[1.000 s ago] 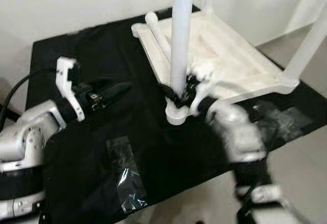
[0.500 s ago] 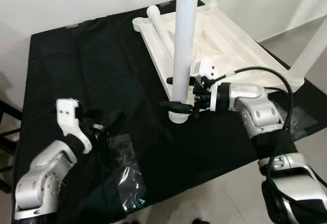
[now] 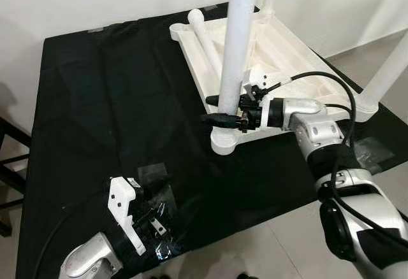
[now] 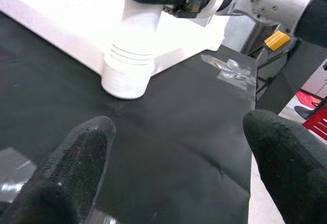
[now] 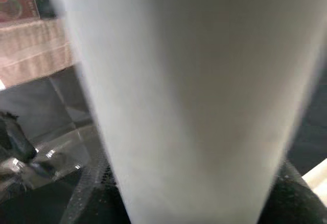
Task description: Building children table
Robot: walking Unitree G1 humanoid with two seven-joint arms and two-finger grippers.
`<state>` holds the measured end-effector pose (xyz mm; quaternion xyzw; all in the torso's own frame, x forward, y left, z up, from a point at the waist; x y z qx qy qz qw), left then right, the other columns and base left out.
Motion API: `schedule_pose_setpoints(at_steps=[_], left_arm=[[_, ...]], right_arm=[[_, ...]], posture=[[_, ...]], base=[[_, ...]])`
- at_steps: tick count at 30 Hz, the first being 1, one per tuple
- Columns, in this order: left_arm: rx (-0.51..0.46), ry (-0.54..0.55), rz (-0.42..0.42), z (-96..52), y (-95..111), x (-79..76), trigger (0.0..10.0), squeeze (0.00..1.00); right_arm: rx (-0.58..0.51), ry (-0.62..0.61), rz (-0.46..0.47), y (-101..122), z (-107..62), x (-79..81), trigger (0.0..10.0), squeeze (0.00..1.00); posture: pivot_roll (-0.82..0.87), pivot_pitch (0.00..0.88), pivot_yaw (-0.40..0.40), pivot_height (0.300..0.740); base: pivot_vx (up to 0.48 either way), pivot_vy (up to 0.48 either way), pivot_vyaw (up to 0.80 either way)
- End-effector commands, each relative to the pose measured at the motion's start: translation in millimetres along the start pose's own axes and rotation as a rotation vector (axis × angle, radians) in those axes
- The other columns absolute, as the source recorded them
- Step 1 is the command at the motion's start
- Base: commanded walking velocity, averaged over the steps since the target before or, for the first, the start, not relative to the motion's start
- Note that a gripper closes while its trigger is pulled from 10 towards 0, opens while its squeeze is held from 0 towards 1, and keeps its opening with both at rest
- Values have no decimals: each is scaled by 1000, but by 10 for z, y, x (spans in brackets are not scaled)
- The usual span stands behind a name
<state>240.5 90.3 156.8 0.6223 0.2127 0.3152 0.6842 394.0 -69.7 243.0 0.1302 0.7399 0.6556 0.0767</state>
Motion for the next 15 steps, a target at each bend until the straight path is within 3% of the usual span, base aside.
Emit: schedule_pose_setpoints(at_steps=[1,6,7,8,9,11,12,13,15], left_arm=[[-25,-16,20,-12,45,-31,10000,0],[-84,-20,14,-11,142,-12,10000,0],[-103,-5,30,-16,166,18,10000,0],[-116,8,32,-16,172,31,10000,0],[-115,5,63,-9,164,11,10000,0],[-115,5,63,-9,164,11,10000,0],[-113,0,83,-5,156,-7,10000,0],[-116,8,93,8,155,6,10000,0],[-117,5,103,19,149,12,10000,0]], right_arm=[[21,5,39,-172,-24,-5,0,0],[-9,-112,69,-370,-156,-85,0,0],[-28,-250,117,-570,-174,-118,0,0],[-42,-582,187,-836,-229,-255,0,0],[-57,-797,317,-1148,-251,-86,0,0],[-57,-797,317,-1148,-251,-86,0,0],[-61,-954,416,-1338,-353,64,0,0],[-46,-939,473,-1437,-223,332,0,0],[-59,-925,460,-1408,-174,410,0,0]], posture=[[11,233,-5,740],[0,236,-10,740],[-5,237,-19,740],[-5,236,-22,740],[-14,241,-16,740],[-14,241,-16,740],[-14,243,-12,740],[-22,242,-9,740],[-40,227,6,740]], base=[[0,0,0],[0,0,0],[0,0,0],[0,0,0],[0,0,0],[0,0,0],[0,0,0],[0,0,0],[0,0,0]])
Point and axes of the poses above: a point about 5 cm out from each wrist's last joint towards the gripper, its own z axis pointing out of the wrist towards the gripper, its own y axis along the axis of the wrist's last joint, x = y × z, the point moved 6 cm from there along z, pointing out of the wrist towards the gripper, and after that the axes turned 15 degrees about z, right-handed, at the moved point
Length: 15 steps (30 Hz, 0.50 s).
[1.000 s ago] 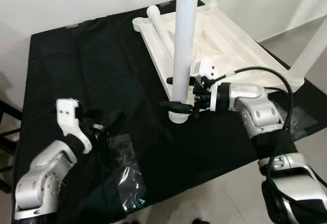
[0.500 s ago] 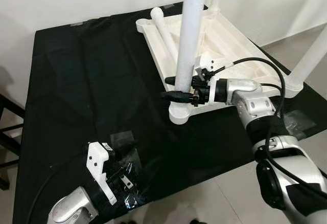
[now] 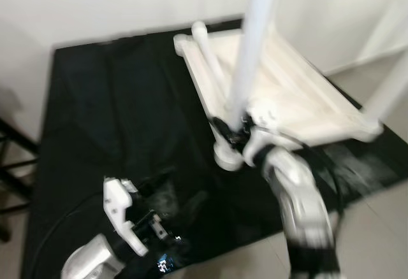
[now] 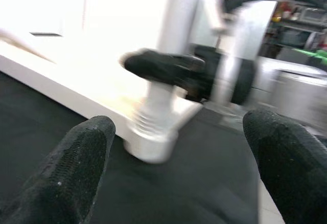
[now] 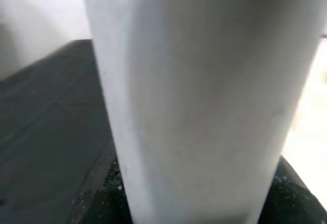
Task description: Building children table
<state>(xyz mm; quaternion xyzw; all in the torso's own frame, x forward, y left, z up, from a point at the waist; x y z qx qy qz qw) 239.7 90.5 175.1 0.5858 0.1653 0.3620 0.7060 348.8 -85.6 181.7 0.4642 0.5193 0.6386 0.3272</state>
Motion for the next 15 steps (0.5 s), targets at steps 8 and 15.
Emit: schedule_pose_setpoints(at_steps=[8,15], left_arm=[[0,-42,-21,60,-79,-18,10000,0],[-3,-41,-32,60,-98,-12,10000,0]], right_arm=[[264,-87,17,-549,26,-355,10000,0],[231,102,-9,-255,223,-320,10000,1000]], posture=[[-30,202,-5,740],[-17,194,-8,740]], base=[[0,0,0],[0,0,0]])
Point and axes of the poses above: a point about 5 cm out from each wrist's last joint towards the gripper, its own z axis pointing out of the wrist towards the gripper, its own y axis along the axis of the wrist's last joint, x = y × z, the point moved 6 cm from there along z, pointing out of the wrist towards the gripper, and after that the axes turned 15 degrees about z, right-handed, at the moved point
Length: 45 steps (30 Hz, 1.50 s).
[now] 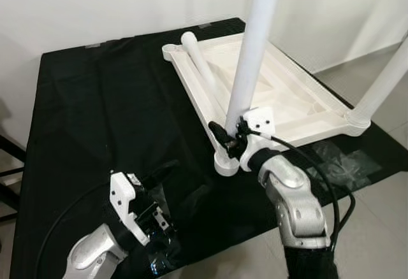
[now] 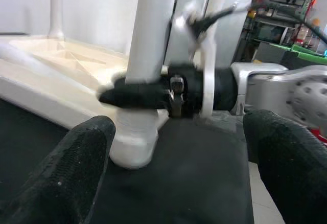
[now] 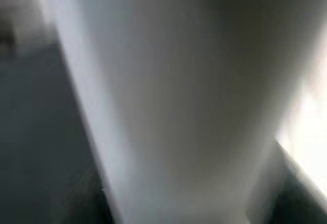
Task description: Building children table
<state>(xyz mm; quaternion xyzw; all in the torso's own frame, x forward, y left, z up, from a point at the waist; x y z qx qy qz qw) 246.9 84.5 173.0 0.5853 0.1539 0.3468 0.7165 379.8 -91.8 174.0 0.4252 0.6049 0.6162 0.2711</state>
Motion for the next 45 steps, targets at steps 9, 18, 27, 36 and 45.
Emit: schedule_pose_setpoints(at_steps=[9,18,27,36,45], left_arm=[[14,33,16,-19,-105,22,10000,0],[22,65,43,8,-152,44,10000,0],[24,87,60,35,-182,52,10000,0],[22,94,56,32,-192,64,10000,0],[28,94,61,18,-204,144,10000,0]], right_arm=[[95,580,-84,319,-188,259,10000,0],[236,702,-106,180,-133,178,10000,0],[236,733,-89,259,-34,125,0,0],[160,553,-108,158,-72,-39,0,0],[38,-196,126,-562,-164,-20,0,0]], posture=[[13,172,-25,740],[40,159,-46,740],[31,166,-55,740],[-4,180,-45,740],[-49,191,-7,740]], base=[[0,0,0],[0,0,0],[0,0,0],[0,0,0],[0,0,0]])
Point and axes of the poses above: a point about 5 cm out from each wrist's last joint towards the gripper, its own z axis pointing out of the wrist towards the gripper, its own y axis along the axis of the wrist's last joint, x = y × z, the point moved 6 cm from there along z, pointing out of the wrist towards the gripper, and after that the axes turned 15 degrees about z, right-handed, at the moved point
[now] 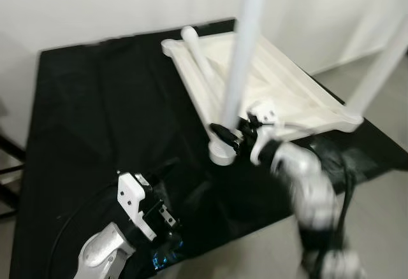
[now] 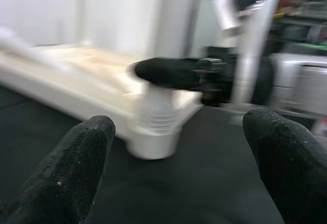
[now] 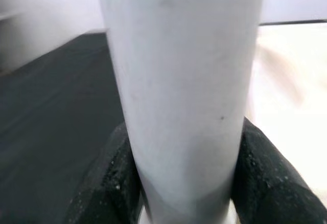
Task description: Building children table
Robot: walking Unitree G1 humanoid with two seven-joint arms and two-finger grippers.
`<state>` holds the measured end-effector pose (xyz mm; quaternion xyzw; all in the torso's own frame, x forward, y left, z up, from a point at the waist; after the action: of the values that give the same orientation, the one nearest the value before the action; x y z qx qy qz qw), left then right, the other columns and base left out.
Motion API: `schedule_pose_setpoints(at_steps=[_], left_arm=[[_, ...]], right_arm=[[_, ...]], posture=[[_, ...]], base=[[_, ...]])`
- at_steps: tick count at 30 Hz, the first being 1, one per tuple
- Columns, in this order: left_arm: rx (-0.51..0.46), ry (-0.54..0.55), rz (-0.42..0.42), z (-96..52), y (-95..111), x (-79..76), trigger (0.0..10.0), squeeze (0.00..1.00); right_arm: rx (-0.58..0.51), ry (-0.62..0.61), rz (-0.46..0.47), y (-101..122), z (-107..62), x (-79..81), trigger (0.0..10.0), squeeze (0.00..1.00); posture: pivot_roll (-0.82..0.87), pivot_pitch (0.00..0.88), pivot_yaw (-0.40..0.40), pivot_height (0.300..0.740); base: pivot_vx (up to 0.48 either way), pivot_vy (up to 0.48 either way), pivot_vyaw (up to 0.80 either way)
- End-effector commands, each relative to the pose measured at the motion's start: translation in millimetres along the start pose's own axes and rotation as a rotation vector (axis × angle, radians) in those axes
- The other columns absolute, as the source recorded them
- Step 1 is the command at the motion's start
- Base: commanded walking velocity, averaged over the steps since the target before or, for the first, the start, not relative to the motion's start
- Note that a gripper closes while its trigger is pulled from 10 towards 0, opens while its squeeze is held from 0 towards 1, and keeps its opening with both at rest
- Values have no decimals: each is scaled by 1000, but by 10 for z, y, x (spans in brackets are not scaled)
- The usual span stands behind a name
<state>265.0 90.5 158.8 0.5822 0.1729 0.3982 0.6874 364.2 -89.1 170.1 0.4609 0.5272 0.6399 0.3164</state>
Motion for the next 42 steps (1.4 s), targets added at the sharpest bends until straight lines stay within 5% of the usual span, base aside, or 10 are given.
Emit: schedule_pose_setpoints(at_steps=[1,8,12,13,14,20,23,36,38,42], left_arm=[[3,-5,-8,-4,-27,14,10000,0],[5,2,-3,9,-46,44,10000,0],[6,20,1,-2,-45,65,10000,0],[6,20,1,-2,-45,65,10000,0],[6,20,-2,-4,-47,67,10000,0],[6,12,-7,1,-59,55,10000,0],[7,11,-7,6,-68,45,10000,0],[7,17,0,18,-82,28,10000,0],[9,17,1,18,-84,20,10000,0],[9,17,0,19,-82,10,10000,0]], right_arm=[[179,-59,17,-486,-103,-75,0,0],[156,-96,-2,-407,-53,-70,0,0],[155,-113,-3,-361,-45,-69,10000,0],[155,-113,-3,-361,-45,-69,10000,0],[127,-48,11,-241,12,-29,10000,1000],[49,259,18,198,88,195,10000,1000],[46,495,-113,492,53,249,10000,0],[299,828,-248,423,-10,162,10000,0],[276,800,-238,536,128,125,0,0],[267,798,-226,595,171,97,0,0]], posture=[[-54,184,-3,740],[-39,174,-12,740],[-24,172,-6,740],[-24,172,-6,740],[-17,170,-3,740],[-8,164,-2,740],[-3,159,-6,740],[23,149,-14,740],[27,150,-16,740],[27,150,-17,740]], base=[[0,0,0],[0,0,0],[0,0,0],[0,0,0],[0,0,0],[0,0,0],[0,0,0],[0,0,0],[0,0,0],[0,0,0]])
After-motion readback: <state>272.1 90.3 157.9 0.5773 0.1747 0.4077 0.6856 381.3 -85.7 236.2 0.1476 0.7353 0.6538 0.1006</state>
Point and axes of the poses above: a point about 5 cm out from each wrist's last joint towards the gripper, its own z axis pointing out of the wrist towards the gripper, its own y axis along the axis of the wrist's last joint, x = y × z, the point moved 6 cm from there along z, pointing out of the wrist towards the gripper, and after that the axes turned 15 degrees about z, right-handed, at the moved point
